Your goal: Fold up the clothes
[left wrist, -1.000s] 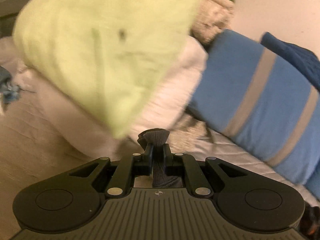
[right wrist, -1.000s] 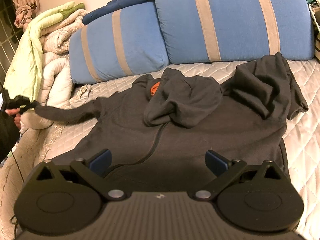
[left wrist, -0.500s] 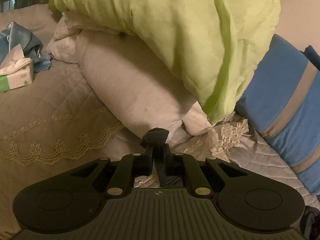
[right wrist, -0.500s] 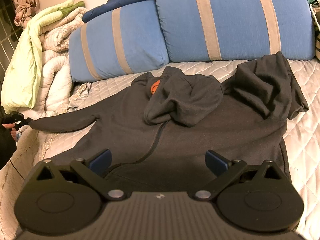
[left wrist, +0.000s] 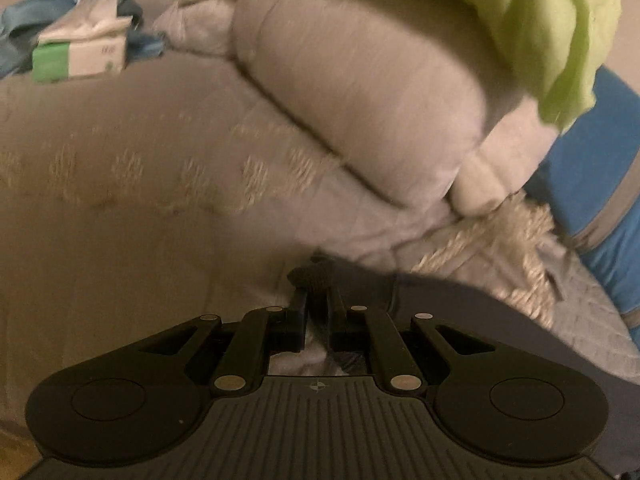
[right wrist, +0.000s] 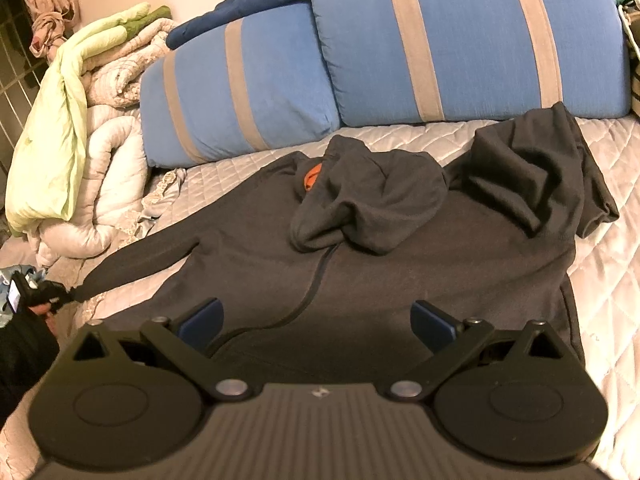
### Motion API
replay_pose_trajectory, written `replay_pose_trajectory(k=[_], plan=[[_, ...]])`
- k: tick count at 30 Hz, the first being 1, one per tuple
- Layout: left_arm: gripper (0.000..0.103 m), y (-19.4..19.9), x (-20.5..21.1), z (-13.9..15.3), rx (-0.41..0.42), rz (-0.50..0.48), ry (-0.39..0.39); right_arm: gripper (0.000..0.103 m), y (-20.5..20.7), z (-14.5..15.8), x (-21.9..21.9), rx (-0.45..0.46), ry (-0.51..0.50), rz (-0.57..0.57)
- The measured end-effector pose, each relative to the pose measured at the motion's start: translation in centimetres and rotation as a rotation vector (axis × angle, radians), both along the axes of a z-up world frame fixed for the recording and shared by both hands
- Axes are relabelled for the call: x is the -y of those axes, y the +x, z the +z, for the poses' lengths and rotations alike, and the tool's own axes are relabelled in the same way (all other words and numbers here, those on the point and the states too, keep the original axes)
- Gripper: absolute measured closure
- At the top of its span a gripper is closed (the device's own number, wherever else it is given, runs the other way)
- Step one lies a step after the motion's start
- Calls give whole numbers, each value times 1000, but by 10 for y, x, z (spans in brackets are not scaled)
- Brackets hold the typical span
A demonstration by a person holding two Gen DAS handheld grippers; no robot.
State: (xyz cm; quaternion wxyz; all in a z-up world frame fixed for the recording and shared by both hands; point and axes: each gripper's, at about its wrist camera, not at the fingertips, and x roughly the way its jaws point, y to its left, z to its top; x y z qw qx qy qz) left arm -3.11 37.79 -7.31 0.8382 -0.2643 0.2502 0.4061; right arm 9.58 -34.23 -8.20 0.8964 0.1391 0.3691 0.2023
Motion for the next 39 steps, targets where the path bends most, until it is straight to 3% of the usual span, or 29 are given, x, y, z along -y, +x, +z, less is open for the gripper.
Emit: replay_pose_trajectory(k=[5, 8, 11, 14, 19, 24, 26, 33, 39], plan=[[89, 3, 2, -9, -53, -7, 3, 0, 1, 0, 0, -1, 8, 11], [74, 2, 4, -10, -98, 29, 5, 0, 2, 0, 1, -5, 18, 17], [58, 3, 6, -8, -219, 107, 31, 0, 2, 0, 3, -10, 30, 11], [54, -1, 9, 0, -286, 99, 58, 0, 1, 0, 6, -10, 40, 3], [52, -12, 11, 39, -266, 30, 80, 0, 2, 0, 7, -15, 46, 3], [30, -16, 22, 100, -222, -97, 157, 0, 2, 4, 4, -5, 22, 11], [26, -17, 28, 128, -202, -145, 199, 0, 2, 11, 1, 9, -5, 22], [25, -25, 38, 229, -56, -212, 272, 0, -1, 91, 0, 124, 150, 28], [25, -16, 60, 298, 69, -235, 366, 0, 0, 191, 21, 311, 126, 6]])
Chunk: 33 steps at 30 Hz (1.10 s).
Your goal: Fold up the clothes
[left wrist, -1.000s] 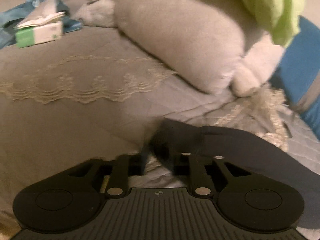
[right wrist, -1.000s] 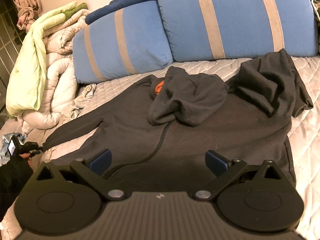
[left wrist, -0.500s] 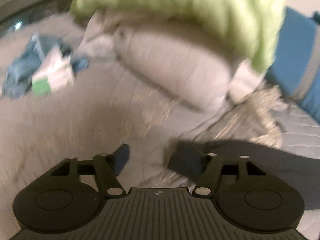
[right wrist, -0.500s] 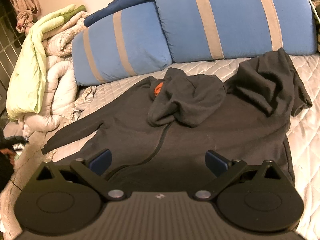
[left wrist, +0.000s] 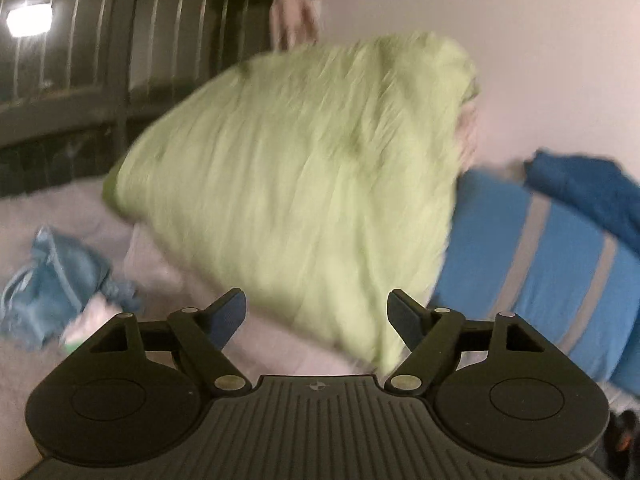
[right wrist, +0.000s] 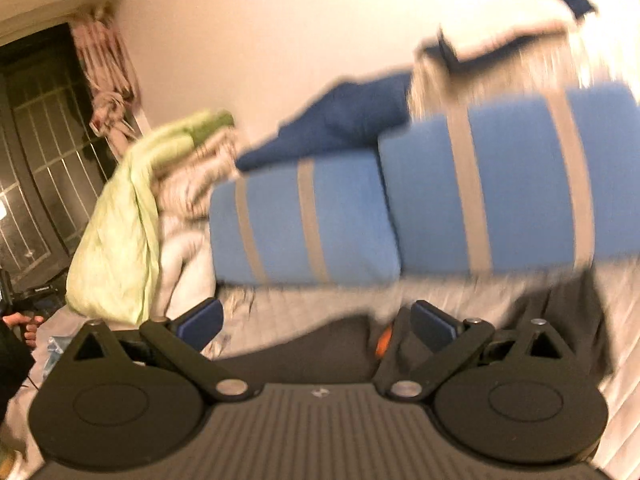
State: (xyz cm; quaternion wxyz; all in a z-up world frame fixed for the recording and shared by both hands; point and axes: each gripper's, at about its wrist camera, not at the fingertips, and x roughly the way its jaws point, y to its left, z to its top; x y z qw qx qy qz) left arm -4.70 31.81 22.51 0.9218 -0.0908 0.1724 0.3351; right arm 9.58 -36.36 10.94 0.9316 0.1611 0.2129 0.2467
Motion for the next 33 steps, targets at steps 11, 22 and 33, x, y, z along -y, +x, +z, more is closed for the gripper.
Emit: replay_pose_trajectory(k=[11, 22, 33], plan=[[22, 44, 80, 76, 140, -346, 1, 0, 4, 146, 116, 150, -140, -316], [22, 150, 189, 45, 45, -710, 26, 0, -13, 125, 191, 105, -246, -562], [21, 171, 280, -45, -11, -901, -93, 0, -18, 33, 186, 110, -389, -592]])
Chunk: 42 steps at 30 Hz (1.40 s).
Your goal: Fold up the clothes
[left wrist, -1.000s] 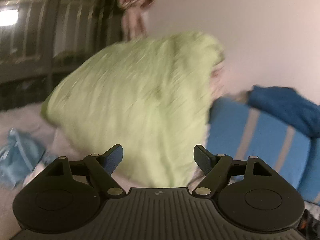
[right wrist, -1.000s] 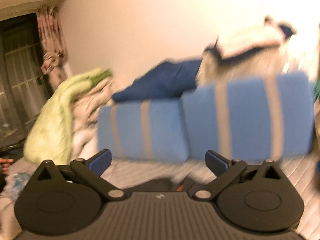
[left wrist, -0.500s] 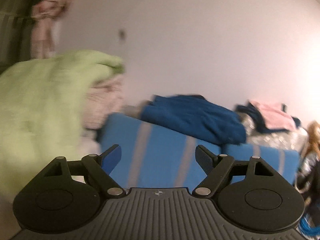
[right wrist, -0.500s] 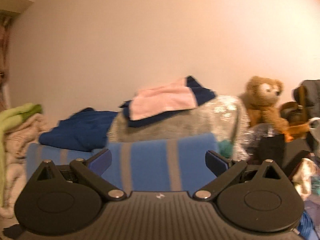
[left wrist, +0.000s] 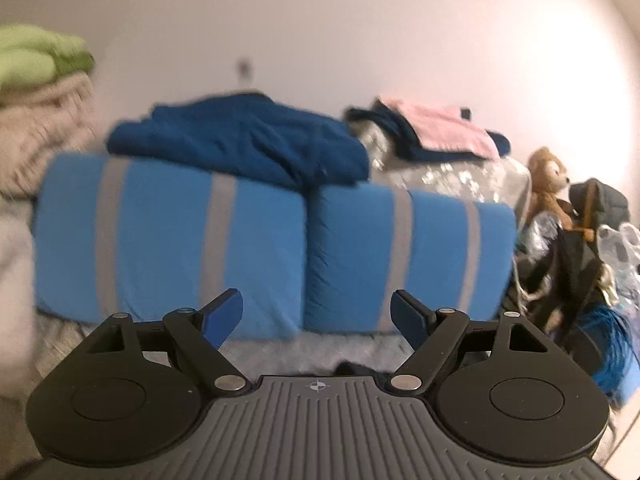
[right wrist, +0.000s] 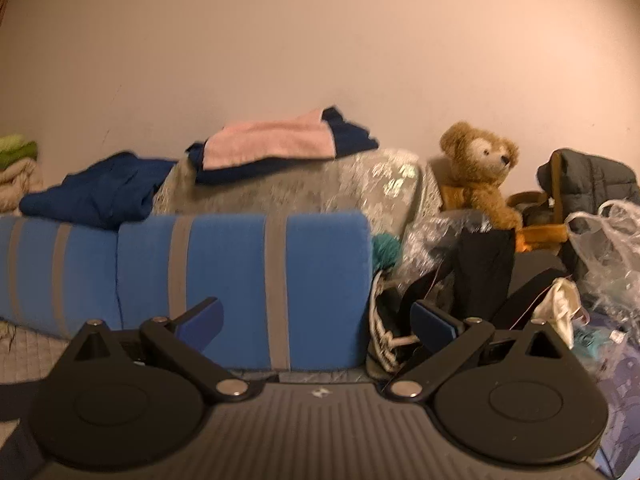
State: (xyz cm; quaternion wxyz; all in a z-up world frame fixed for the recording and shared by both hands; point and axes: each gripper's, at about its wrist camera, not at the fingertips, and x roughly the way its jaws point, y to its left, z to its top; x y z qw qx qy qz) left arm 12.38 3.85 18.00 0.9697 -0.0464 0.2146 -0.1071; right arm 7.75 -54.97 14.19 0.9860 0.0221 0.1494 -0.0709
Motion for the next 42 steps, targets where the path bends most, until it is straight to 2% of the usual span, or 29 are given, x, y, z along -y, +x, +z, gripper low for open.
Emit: replay_pose_trajectory(k=[6, 10, 15, 20, 26, 31, 33, 42], plan=[[21, -5, 41, -29, -22, -64, -4, 0, 17, -47, -6, -48, 28, 58], [22, -7, 60, -54, -50, -84, 17, 0, 32, -73, -7, -99, 118, 83], [22, -4, 73, -81, -100, -85, -39, 0, 54, -106, -17, -178, 126, 134], [21, -1, 93, -108, -122, -112, -110, 2, 76, -139, -24, -245, 188, 170], [22, -3, 114, -141, -91, -130, -115, 15, 102, -175, -28, -326, 198, 184], [21, -10, 115, -158, -23, -120, -95, 39, 124, -204, -28, -386, 228, 191], [21, -12, 114, -163, -2, -121, -96, 44, 133, -215, -26, -404, 253, 190], [21, 2, 100, -178, -92, -95, -209, 45, 172, -251, -25, -430, 280, 174]])
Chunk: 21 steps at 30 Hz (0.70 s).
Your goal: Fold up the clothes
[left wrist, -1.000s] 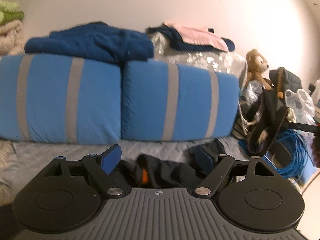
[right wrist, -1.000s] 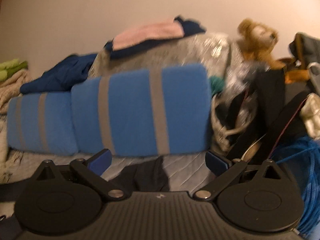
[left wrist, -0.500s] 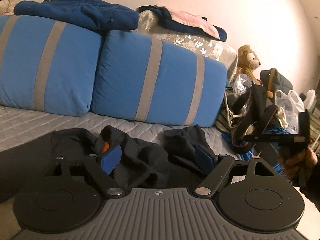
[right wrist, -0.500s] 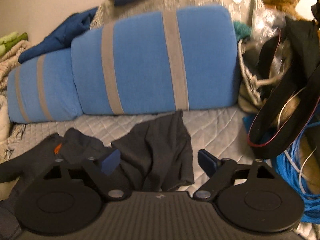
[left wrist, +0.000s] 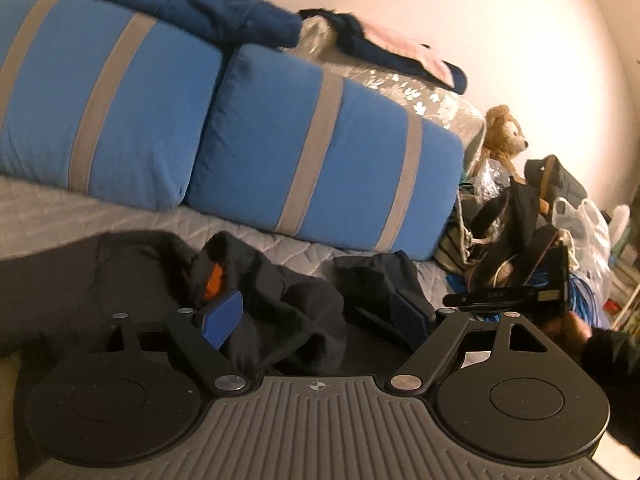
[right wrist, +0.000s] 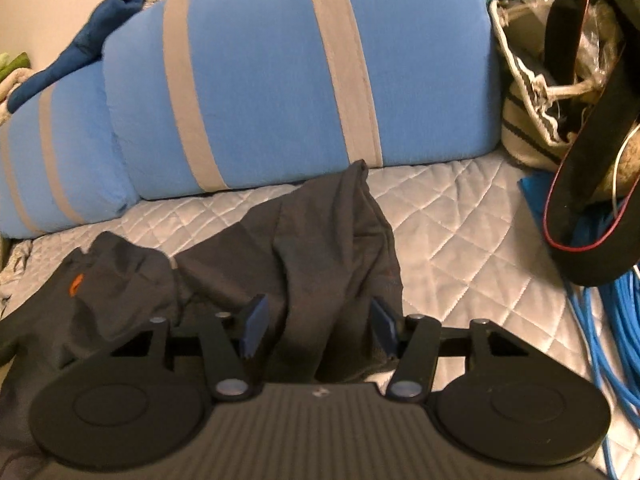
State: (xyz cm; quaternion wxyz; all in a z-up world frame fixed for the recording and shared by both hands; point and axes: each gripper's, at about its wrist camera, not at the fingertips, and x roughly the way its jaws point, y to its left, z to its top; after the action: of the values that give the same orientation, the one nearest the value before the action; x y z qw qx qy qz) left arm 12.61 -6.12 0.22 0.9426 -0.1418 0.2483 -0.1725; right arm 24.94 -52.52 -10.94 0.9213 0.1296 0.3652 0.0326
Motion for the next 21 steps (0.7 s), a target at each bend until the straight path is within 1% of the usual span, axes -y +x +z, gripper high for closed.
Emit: replay_pose_trajectory(k=[2, 7, 12, 14, 15, 16, 17, 19, 21], plan=[[21, 0, 0, -2, -6, 8, 2, 45, 10, -7, 1, -6, 5, -11], [21, 4, 3, -5, -34, -15, 12, 45, 35, -23, 4, -22, 16, -37], [21, 4, 4, -6, -34, -19, 7, 46, 55, -38, 6, -43, 19, -57], [21, 4, 4, -7, -33, -21, 5, 55, 58, -41, 9, -46, 40, -66], [21, 4, 5, -7, -33, -21, 5, 73, 59, -41, 11, -49, 49, -66], [21, 4, 5, -7, -33, -22, 5, 96, 58, -40, 11, -50, 61, -66], [22, 4, 5, -7, -33, -22, 4, 101, 56, -39, 12, -51, 74, -65], [21, 4, 5, -7, -33, -22, 2, 102, 53, -36, 14, -52, 97, -62], [21, 4, 6, -7, -34, -22, 1, 102, 43, -28, 6, -42, 95, -23]])
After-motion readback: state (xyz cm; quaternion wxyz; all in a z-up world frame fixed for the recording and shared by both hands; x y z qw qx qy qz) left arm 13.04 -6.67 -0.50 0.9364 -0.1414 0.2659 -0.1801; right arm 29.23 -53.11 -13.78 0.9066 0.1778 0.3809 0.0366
